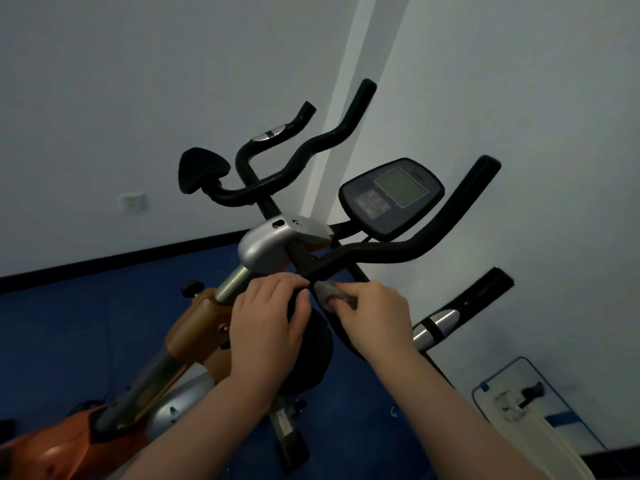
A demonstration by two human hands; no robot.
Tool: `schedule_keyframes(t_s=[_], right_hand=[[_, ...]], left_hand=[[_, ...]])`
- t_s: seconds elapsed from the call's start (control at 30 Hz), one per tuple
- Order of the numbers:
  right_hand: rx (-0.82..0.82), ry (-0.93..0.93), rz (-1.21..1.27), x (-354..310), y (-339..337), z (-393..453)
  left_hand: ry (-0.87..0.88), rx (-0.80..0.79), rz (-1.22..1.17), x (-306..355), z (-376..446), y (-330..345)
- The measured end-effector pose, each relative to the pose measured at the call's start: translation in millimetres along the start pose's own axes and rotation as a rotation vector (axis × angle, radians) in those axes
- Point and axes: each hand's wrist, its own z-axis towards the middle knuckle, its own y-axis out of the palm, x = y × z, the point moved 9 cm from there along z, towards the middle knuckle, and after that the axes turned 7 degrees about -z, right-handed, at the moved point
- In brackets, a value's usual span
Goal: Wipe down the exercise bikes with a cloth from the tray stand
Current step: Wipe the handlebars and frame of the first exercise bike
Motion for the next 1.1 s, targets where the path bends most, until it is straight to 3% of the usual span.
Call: schedule_keyframes(t_s=[0.17, 0.37, 0.47, 0.63, 0.9, 1.0, 1.1], right_hand=[[0.024, -0.122, -0.021, 13.8, -12.8, -26.1], [0.01, -0.526, -0.039, 13.4, -31.8, -56.6], [0.055, -0.633, -0.071, 26.4, -45.9, -65.5], [0.267, -0.569, -0.081, 81.6, -95.8, -55.4], [0.402, -0.751, -0.378, 85.5, -119.9, -63.3], [0.489, -0.641, -0.352, 85.7, -129.7, -53.7], [0.476, -0.501, -0.317, 76.2, -137.2, -39.6]], left_hand=[[-0.086, -0.004, -0.045, 12.5, -2.4, 3.0], [-0.082, -0.1, -0.055, 30.2, 1.7, 14.9], [-0.03, -0.187, -0.07, 44.5, 1.8, 26.6], [0.002, -0.232, -0.035, 53.5, -2.5, 35.0], [-0.007, -0.22, 0.037, 52.1, -6.4, 27.3], [0.021, -0.234, 0.086, 53.5, -11.1, 24.5], [0.055, -0.28, 0.136, 57.0, -13.2, 22.8]])
